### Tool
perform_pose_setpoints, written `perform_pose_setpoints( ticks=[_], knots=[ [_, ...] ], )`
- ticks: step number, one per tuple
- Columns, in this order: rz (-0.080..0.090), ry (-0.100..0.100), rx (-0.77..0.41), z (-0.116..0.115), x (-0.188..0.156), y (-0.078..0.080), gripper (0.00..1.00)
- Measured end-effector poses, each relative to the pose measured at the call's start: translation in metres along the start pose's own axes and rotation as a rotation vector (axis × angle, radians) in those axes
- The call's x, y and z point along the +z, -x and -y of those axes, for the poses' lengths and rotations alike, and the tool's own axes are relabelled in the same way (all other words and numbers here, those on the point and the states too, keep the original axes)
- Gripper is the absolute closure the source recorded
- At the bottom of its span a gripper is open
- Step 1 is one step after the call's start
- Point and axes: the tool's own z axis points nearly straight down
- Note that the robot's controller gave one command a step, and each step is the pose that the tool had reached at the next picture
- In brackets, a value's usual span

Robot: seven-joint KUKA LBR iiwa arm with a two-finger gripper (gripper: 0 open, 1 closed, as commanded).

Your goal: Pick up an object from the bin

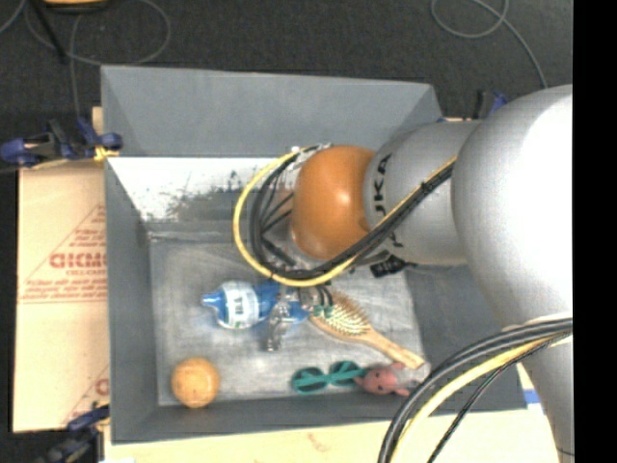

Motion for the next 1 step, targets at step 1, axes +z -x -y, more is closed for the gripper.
perform_pose_setpoints(
  ticks=[1],
  knots=[
    [0.0,0.002,0.011,0.0151,-0.0041,-0.0078,0.0]
  ],
)
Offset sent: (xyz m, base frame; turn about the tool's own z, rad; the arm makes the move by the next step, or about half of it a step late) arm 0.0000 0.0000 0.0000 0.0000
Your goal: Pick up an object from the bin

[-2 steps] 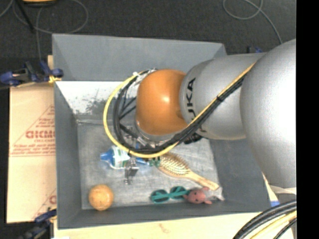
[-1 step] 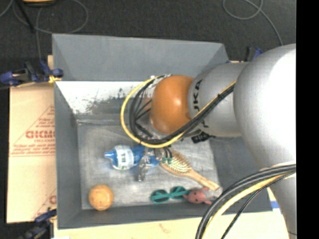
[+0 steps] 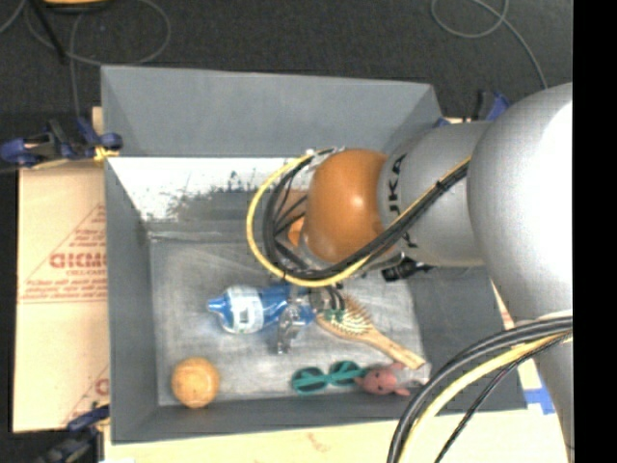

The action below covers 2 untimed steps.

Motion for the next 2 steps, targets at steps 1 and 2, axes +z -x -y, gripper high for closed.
perform_pose_setpoints(
  ticks=[1,2],
  knots=[
    [0.001,-0.001,-0.013,-0.015,0.002,0.01,0.0],
    [-0.002,0.0,0.001,0.0,-0.002,0.002,0.0]
  ],
)
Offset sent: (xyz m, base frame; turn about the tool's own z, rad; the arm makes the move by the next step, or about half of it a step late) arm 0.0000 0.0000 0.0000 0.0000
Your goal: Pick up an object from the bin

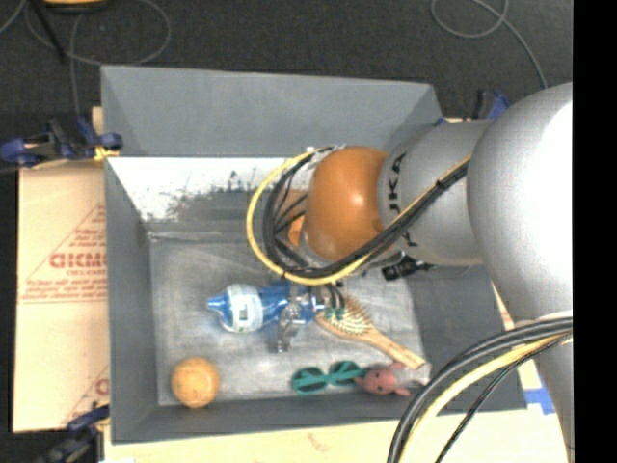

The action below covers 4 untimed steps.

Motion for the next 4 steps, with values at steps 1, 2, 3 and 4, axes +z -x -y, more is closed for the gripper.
perform_pose_setpoints(
  ticks=[1,2,3,4],
  knots=[
    [0.001,-0.002,-0.012,-0.013,0.0,0.011,1.0],
    [0.001,-0.002,-0.012,-0.013,0.0,0.011,1.0],
    [0.001,-0.002,-0.011,-0.013,-0.002,0.011,1.0],
    [-0.004,-0.002,-0.011,-0.013,-0.013,0.01,1.0]
  ],
)
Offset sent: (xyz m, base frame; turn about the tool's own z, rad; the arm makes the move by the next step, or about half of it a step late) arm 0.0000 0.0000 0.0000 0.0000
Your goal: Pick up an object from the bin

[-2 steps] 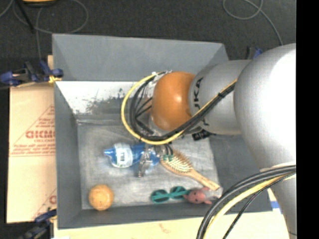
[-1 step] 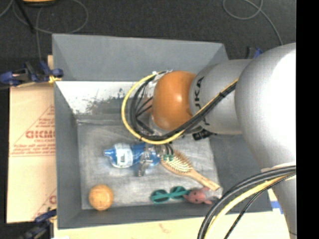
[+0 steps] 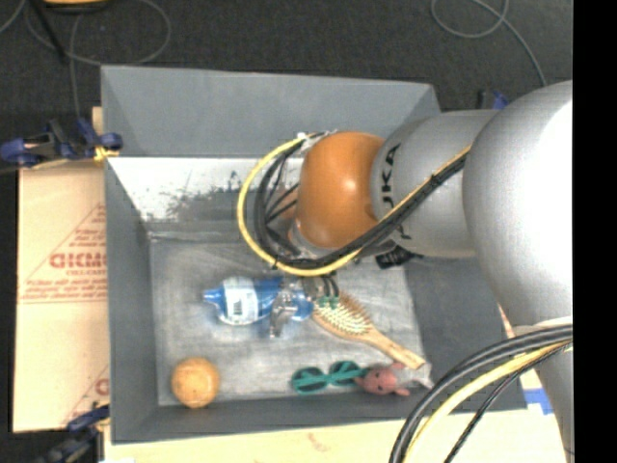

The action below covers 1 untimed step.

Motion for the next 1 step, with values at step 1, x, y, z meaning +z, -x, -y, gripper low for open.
perform_pose_setpoints(
  ticks=[1],
  knots=[
    [0.002,0.0,0.0,0.0,-0.0132,0.0008,1.0]
  ],
)
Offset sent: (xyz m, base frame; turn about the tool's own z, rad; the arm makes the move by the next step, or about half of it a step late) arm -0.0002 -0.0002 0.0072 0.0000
